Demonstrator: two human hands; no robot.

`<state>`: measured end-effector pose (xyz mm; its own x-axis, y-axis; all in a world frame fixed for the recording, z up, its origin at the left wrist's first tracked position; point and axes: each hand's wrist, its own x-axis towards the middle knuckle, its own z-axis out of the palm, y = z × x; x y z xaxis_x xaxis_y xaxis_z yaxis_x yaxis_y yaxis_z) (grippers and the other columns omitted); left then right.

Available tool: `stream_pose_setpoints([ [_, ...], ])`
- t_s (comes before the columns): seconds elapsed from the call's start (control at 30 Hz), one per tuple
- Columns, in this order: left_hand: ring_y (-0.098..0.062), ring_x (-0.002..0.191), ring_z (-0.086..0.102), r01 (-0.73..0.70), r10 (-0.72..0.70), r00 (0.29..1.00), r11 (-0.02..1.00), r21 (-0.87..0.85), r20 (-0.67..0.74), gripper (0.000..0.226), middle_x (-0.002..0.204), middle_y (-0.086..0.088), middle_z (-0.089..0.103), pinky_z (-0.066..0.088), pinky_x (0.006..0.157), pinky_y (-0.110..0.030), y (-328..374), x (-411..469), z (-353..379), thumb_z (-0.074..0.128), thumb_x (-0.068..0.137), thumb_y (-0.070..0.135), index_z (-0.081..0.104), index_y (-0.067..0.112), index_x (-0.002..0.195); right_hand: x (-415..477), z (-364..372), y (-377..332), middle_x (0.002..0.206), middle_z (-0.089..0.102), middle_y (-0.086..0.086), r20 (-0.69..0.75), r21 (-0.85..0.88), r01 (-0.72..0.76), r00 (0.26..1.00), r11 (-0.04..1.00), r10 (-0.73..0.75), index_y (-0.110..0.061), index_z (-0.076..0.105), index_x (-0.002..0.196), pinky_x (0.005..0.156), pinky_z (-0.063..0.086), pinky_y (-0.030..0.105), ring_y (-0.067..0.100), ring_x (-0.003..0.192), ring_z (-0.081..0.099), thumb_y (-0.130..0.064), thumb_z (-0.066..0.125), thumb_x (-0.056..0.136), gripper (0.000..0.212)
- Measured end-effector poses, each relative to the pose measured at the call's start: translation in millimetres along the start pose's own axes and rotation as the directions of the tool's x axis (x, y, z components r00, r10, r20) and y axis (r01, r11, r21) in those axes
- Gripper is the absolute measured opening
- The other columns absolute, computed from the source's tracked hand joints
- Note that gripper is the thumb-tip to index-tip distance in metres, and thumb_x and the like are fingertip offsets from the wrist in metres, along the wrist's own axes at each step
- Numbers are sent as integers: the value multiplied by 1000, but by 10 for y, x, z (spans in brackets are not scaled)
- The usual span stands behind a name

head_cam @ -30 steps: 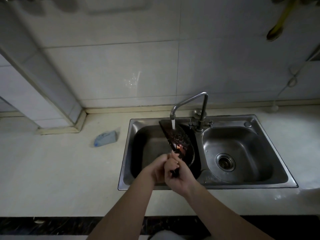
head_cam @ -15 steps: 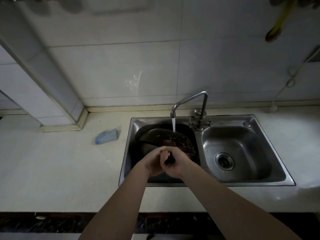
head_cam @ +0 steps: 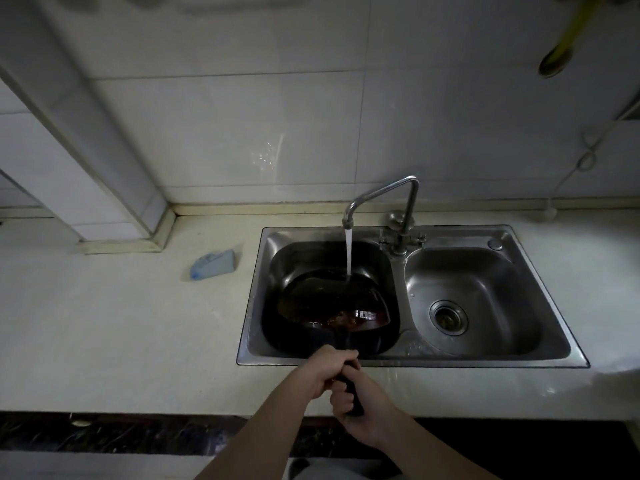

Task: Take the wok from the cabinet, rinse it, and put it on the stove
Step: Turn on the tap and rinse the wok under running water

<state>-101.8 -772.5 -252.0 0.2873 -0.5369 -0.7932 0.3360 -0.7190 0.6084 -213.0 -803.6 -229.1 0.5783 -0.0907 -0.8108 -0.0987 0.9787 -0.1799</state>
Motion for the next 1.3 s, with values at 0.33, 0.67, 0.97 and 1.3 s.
stream_pose_setpoints([
  [0.33,-17,82,66,-79,94,994,968,240,-52,29,96,-8,71,50,65,-28,214,-47,182,58,93,38,68,11,97,-154,-103,-82,45,33,-4,213,385,-98,977,918,15,-8,53,76,23,24,15,5,26,30,-25,59,89,23],
  [0.67,-20,69,57,-97,98,995,970,223,5,32,62,-2,58,43,67,-31,815,-60,92,48,92,26,54,18,62,-43,166,-395,35,38,-1,453,629,-245,887,738,-92,-11,44,48,25,36,20,11,24,39,-22,58,94,49],
  [0.97,-19,79,65,-21,16,996,998,58,86,28,86,-11,69,51,77,-33,659,52,-76,60,79,38,68,11,82,-84,353,-385,39,37,-2,328,608,-185,944,772,-31,-11,46,56,23,31,19,9,23,34,-28,55,96,44],
  [1.3,-15,62,64,86,-74,989,992,-92,125,26,71,-4,66,53,55,-25,494,70,-323,57,99,33,66,11,87,-38,533,-316,49,35,-2,51,254,-27,999,967,14,-11,52,76,26,28,14,5,29,31,-20,52,101,27],
])
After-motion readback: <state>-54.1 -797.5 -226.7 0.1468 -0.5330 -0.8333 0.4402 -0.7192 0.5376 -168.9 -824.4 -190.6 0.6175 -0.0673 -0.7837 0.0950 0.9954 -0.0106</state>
